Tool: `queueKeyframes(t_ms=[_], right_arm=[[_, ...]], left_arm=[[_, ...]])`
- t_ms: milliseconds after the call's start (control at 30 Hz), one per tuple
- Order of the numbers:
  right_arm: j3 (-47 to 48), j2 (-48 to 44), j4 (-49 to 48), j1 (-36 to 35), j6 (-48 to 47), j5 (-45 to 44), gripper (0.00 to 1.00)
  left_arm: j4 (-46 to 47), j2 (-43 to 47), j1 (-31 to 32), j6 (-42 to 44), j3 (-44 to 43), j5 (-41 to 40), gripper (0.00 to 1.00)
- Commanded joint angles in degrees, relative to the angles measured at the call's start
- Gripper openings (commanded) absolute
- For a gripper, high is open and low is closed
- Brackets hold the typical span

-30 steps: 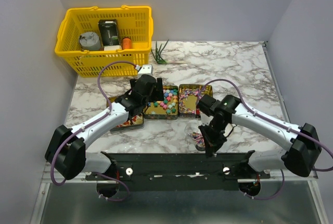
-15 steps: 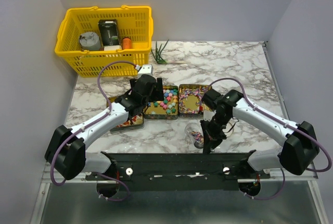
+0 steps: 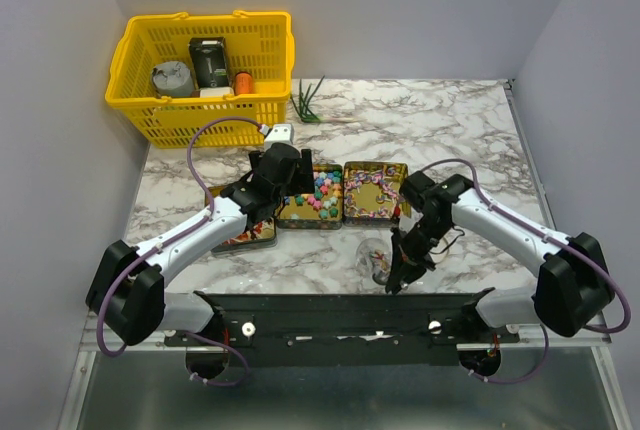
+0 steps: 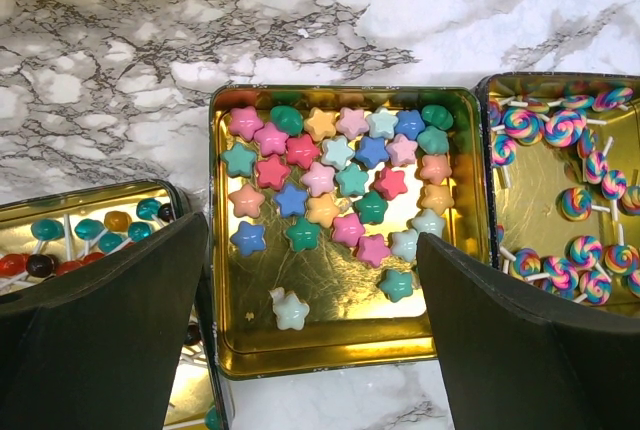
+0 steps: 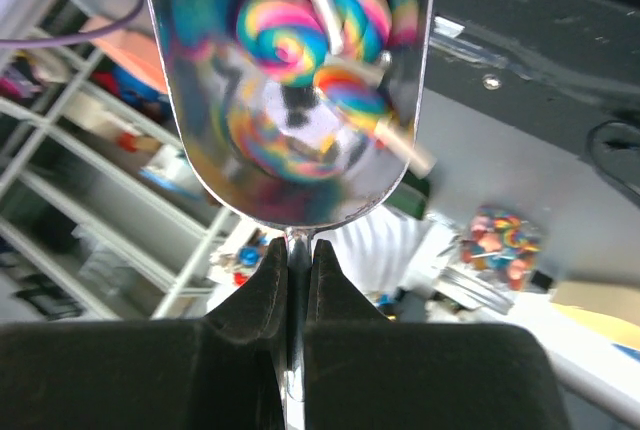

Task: Pack the candies
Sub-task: Place the fake candies in the packing bottle, then adjust the spatula.

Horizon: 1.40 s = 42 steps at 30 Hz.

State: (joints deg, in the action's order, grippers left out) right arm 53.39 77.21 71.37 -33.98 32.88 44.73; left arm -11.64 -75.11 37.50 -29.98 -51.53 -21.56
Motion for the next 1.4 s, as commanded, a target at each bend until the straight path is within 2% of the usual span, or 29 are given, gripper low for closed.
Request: queueKeyframes(t_ms=[0,400,667,800,1033,1233,1367], right_arm=[[-2.41,-1.71,-2.55,1.1,4.81,5.89,0.01],[-7.86,-7.33,-13.98,2.42,21.07,16.88,0.0],[-11.37,-10.58,-14.95,2.78,24.41,18.11,0.0],[-9.1,-12.26,-13.9,2.86,23.99,16.62,0.0],[0.99,-11.82,-4.15,2.78,15.82,7.4,0.01],[12.69,-8.57,2.71,2.69,2.64,-11.48,0.01],[17.8,-7.51,0.7,1.46,-6.49,-23.17,0.01]], left_arm=[[1.09,1.37,-0.23,0.27,-0.86,-2.52,0.99],[0.92,1.37,-0.14,0.01,-0.86,-2.78,0.99],[0.65,1.37,-0.14,-0.26,-0.94,-3.05,0.99],[0.48,1.55,-0.23,-0.26,-0.86,-3.05,0.99],[-0.4,0.76,-0.23,0.36,-2.78,1.15,0.99],[-4.53,0.14,-0.93,2.11,-9.2,8.89,0.99],[-7.07,-0.38,-2.6,2.2,-14.37,18.89,0.99]])
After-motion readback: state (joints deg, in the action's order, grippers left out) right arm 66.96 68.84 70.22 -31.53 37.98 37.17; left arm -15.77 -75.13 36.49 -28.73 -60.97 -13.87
